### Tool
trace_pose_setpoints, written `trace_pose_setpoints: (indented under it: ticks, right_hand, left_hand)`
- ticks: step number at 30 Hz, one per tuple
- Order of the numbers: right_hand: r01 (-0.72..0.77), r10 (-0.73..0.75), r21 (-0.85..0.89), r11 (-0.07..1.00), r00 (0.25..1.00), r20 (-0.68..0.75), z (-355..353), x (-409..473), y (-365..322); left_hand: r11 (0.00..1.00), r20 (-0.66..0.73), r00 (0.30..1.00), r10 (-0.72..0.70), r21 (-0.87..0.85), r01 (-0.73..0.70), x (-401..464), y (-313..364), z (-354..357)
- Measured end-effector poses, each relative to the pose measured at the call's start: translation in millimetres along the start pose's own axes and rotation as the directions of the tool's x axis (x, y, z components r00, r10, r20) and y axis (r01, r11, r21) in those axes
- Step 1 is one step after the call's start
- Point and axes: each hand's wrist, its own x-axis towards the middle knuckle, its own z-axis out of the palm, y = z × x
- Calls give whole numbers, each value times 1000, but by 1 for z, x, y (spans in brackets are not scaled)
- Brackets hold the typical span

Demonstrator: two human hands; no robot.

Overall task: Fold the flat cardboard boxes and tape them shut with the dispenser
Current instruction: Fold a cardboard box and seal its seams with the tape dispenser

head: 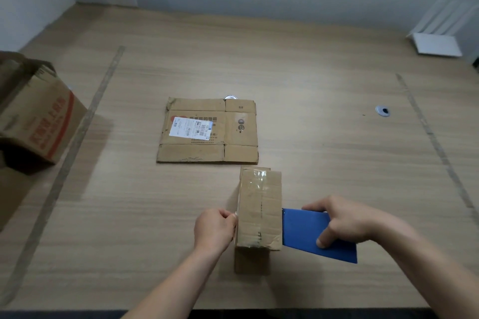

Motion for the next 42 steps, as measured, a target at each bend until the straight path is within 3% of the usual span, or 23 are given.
trace_pose_setpoints:
  ticks: [4,6,7,8,9,10,11,14,18,20,22,29,35,37,42]
  right_hand:
    - [1,-1,-23,1000,1000,-11,-2,1,1]
    - [1,-1,-22,1000,1000,-14,-1,1,1]
    - [3,-3,-25,1000,1000,-11,-1,1,0]
    - [9,-9,-27,1000,1000,-9,0,1,-1]
    - [21,-21,-30,999,1000,-9,0,1,-4]
    - [31,-31,-35,999,999,-11,0,1,-6]
    - [36,-36,-46,998,999,-9,0,1,-8]
    - [6,-6,-81,997,1000,-4,-2,3,-13]
    - [-15,15,-112,994,1000,-4,-3,10,-22]
    - [-26,26,-130,991,1000,-2,-6,10,-24]
    - [-28,26,-145,989,1000,-15,-8,16,-24]
    - [-66,60,-124,990,997,-50,51,58,-25]
    - [-18,35,89,996,980,-197,35,45,13]
    - [25,35,215,976,962,-272,32,38,29]
    - [-1,182,358,934,862,-473,35,41,84]
  left_hand:
    - [947,-24,999,-41,317,47,1,-13,-15]
    - [918,-61,970,236,341,-202,-11,-14,-18]
    - [841,-14,890,455,335,-424,-23,-8,-15]
    - [696,85,764,640,358,-623,-34,-2,-8]
    - [534,206,645,736,409,-740,-45,6,2]
    - [392,317,568,759,475,-788,-49,8,16]
    - [295,409,553,726,541,-788,-50,13,26]
    - [185,510,647,567,686,-703,-43,14,43]
    - [212,450,665,596,711,-671,-35,5,51]
    - [244,435,641,633,673,-698,-35,1,55]
    - [216,441,608,661,664,-716,-33,-3,58]
    - [233,425,613,666,662,-712,-27,-7,59]
    - [190,435,636,637,711,-677,-28,-5,54]
    - [217,433,651,624,704,-676,-29,-4,52]
    - [212,468,669,577,706,-676,-29,-2,54]
